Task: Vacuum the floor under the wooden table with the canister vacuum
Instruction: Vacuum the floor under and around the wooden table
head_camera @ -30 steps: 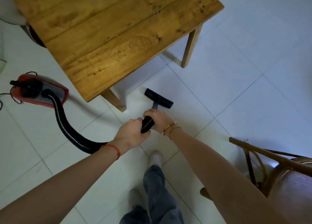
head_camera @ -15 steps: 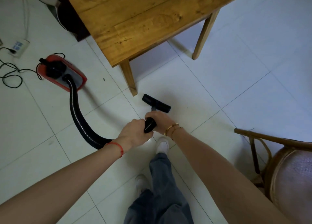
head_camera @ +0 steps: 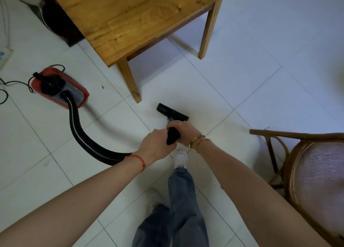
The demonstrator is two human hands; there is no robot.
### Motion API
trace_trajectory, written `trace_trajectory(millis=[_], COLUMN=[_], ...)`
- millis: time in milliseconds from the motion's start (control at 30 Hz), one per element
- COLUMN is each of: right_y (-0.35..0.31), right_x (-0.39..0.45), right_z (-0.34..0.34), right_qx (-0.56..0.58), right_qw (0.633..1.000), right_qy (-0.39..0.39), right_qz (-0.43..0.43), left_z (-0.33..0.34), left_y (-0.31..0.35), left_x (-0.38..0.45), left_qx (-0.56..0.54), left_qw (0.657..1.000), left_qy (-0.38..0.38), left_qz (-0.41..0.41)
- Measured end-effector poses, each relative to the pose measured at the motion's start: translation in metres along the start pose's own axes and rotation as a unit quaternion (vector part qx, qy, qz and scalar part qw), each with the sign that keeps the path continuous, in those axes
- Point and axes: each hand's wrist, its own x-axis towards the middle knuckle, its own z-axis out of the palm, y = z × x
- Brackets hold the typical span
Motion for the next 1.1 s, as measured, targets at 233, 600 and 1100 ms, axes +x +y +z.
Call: trace_trajectory(millis=[233, 600, 1100], right_y=[0.058, 0.143, 0.223], right_x=[0.029, 0.098, 0.179], right_z=[-0.041, -0.141, -0.249], right_qx=[-0.025, -0.053, -0.046], right_qw=[1.0, 0.998, 0.998], right_qy=[0.016, -0.016, -0.033], right_qz=[-0.007, -0.005, -0.017], left_z=[-0.005, -0.047, -0.114], left_y=[0.037, 0.109, 0.18], left_x=[0.06, 0.178, 0.294], left_qx=[-0.014, -0.025, -0.054], left_qw=[1.0, 0.999, 0.997], left_qy=[0.027, 0.037, 0.044], left_qz=[0.005, -0.024, -0.042])
